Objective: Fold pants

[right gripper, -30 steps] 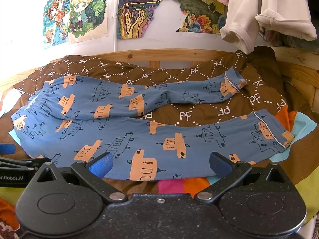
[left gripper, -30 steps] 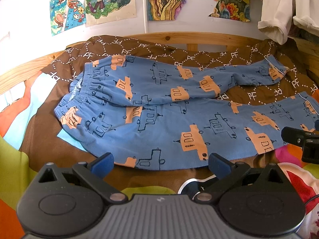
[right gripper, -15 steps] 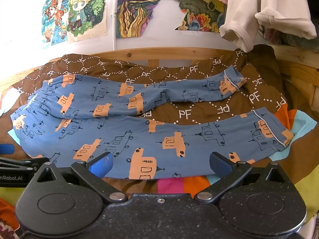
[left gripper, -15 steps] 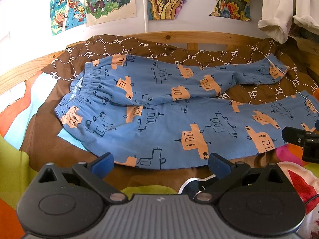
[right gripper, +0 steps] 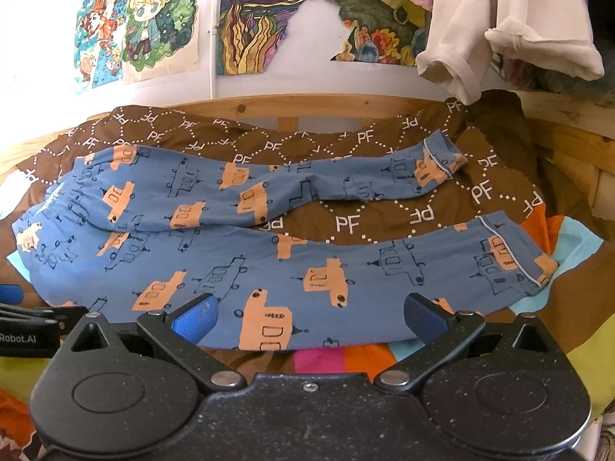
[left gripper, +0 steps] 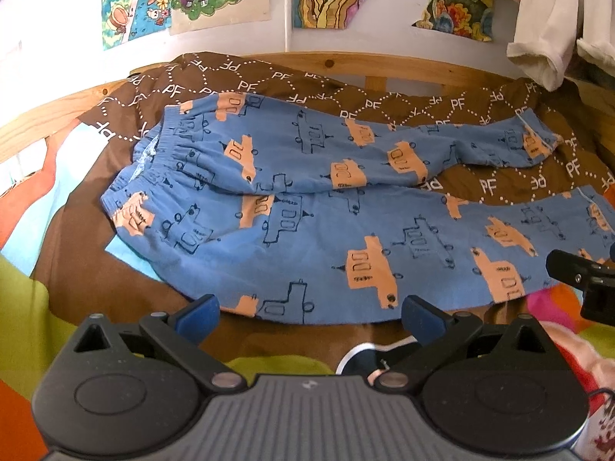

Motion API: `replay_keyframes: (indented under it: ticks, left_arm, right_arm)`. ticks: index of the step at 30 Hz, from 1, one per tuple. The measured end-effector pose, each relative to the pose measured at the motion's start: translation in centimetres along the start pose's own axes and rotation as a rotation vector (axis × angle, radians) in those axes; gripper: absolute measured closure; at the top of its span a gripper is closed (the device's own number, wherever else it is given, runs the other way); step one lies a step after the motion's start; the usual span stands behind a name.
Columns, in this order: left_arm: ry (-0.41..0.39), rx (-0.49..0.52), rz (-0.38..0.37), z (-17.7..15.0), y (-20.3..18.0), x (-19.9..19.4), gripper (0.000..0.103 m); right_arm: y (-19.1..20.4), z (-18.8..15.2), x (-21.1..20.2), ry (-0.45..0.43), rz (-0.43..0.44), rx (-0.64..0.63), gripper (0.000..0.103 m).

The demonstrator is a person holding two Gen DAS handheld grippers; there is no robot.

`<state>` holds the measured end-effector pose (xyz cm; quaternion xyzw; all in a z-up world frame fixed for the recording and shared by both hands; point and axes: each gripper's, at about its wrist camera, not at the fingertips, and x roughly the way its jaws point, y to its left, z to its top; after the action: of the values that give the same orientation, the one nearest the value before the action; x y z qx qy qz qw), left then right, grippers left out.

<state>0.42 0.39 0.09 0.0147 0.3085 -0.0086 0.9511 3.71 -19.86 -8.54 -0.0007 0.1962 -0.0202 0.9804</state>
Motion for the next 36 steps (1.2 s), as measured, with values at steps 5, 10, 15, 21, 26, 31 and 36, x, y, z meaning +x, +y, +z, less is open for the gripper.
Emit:
replay_keyframes:
  ticks: [5,10,15,21,26,31,36]
  left_arm:
    - [-0.02,-0.034,0.001,2.2,0.2,-0.1,0.0]
    - [-0.012,-0.114,-0.028,6.0,1.1,0.2,0.0]
    - [-0.024,-0.061,-0.014,11.0,1.6,0.9,0.0]
    - [-0.036,0.078,0.013,17.6,2.2,3.1,0.0]
    - [-0.031,0.199,0.048,21.1,2.8,8.2,0.0]
    - [-0.033,0.237,0.11,22.3,4.1,14.1,0.0]
    - [-0.01,0.364,0.087,23.6,5.4,18.0,0.0]
  right_arm:
    - [-0.9,1.8,-0.5,-0.027,0.045,0.045,0.001]
    - [-2.0,4.6,-0.6,-0.06,0.132,0.051,0.001]
    - [-3.7,7.6,0.9,-0.041,0.23,0.048,0.001]
    - [-5.9,12.1,5.9,0.06,0.392,0.038,0.001]
    - [-6.6,16.1,11.1,0.089,0.394,-0.1,0.001]
    - [-6.3,19.0,18.5,0.149,0.409,-0.284,0.001]
    - [-4.2,21.5,26.6,0.2,0.478,-0.413,0.001]
